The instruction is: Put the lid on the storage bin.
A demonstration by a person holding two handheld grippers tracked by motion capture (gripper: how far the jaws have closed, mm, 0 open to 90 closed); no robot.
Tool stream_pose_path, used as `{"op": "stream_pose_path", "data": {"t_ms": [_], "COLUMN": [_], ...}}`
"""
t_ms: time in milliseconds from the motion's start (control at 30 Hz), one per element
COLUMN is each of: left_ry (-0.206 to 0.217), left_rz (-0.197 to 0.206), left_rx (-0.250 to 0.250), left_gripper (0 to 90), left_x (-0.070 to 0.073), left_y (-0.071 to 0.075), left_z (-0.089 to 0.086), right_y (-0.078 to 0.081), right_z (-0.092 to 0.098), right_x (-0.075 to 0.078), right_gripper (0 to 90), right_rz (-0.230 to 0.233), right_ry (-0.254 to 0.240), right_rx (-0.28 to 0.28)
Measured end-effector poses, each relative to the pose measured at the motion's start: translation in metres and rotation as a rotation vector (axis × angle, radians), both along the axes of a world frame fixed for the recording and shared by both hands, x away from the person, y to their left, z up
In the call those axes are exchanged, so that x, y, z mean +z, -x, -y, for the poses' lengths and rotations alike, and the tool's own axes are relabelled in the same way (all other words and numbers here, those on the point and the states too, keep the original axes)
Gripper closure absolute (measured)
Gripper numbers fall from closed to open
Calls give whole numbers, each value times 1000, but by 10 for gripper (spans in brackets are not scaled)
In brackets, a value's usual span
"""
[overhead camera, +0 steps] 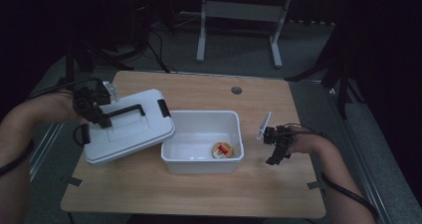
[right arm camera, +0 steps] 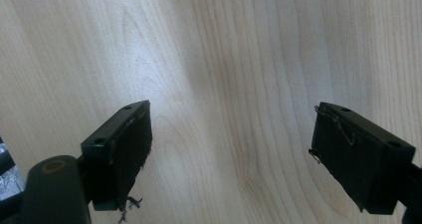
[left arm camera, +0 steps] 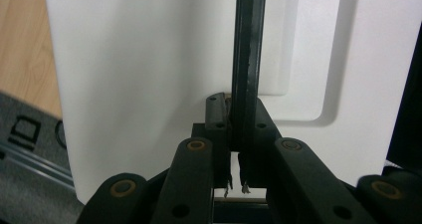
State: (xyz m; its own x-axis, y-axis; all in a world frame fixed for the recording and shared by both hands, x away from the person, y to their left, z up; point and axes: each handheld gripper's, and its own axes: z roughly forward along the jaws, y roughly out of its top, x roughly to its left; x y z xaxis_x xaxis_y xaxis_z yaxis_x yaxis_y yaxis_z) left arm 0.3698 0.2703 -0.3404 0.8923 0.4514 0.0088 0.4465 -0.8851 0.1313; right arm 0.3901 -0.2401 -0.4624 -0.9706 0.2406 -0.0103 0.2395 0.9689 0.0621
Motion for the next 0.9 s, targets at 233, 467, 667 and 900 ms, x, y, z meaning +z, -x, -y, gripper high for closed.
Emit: {"op": "stream_pose_path", "data": {"t_ms": [233, 467, 667, 900], "left_ry": [15, 23, 29, 30], "left_rz": [11, 21, 20, 17], "left_rx": [-60, -134, -197, -265], "left_gripper": [836, 836, 836, 836], "left_x": [6, 14, 17, 17], "left_y": [-7, -14, -20, -27], "left_z": [29, 63, 94, 131], "right_y": [2, 3, 4, 7], "right_z": [3, 6, 9, 15], "right_x": [-1, -1, 0, 0], "right_gripper": [159, 159, 159, 159], "right_rz": [-1, -2, -1, -2], "right_ry": [1, 4, 6, 3], "right_rx": [-2, -7, -6, -18]}}
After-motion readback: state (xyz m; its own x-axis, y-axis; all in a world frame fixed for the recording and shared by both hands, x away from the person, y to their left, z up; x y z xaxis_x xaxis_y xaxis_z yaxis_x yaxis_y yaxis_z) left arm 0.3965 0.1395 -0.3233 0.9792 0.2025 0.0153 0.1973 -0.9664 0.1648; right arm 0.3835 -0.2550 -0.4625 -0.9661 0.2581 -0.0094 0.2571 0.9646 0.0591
